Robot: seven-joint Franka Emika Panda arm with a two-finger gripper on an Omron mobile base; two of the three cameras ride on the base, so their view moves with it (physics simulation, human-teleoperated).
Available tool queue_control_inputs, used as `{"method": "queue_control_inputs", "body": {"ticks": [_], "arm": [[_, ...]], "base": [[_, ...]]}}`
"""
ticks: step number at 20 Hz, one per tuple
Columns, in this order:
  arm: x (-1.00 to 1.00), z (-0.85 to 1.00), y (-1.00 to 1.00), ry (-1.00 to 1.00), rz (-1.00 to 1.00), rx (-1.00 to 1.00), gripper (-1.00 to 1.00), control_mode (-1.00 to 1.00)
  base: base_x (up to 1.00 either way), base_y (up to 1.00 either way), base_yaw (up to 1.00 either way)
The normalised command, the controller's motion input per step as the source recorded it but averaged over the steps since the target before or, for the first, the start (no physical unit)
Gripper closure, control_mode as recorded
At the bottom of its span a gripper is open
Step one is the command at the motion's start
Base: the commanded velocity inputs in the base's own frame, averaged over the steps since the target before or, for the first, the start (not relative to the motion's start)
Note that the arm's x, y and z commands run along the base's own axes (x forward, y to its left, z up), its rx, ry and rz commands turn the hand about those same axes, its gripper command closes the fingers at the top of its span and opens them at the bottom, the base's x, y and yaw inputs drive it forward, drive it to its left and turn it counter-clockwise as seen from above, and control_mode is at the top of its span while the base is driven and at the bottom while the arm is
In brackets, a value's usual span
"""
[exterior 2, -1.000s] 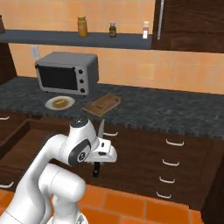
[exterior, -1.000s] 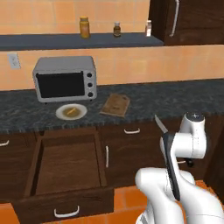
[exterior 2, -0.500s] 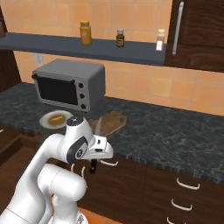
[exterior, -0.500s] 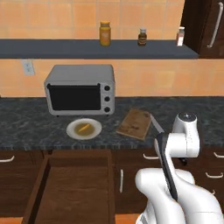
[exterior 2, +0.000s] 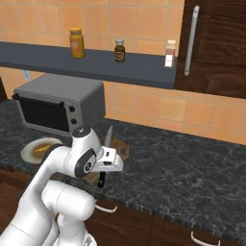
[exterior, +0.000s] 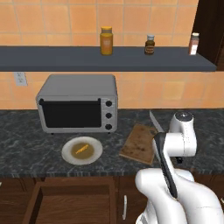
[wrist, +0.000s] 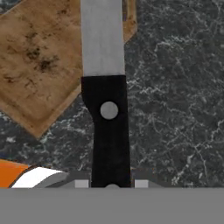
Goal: Pick up the knife from the drawer and place it on the cutting board. Then place the meat from the plate to the cutting board.
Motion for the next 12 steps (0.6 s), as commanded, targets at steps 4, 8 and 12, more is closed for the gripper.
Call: {"method": "queue_control_inputs", "body": {"ticks": [4,8,12], "arm": [[0.95,0.02,0.18,0.22,-0.24,0.08,1.0,-1.0],[0.62,0.04,0.44,0.2,-0.32,0.11,1.0,-1.0],[0.33,-0.07,0.5,0.09,-0.25,0.14,1.0,-1.0]], "base": [[0.0,0.0,0.0],[0.0,0.0,0.0],[0.0,0.0,0.0]]}}
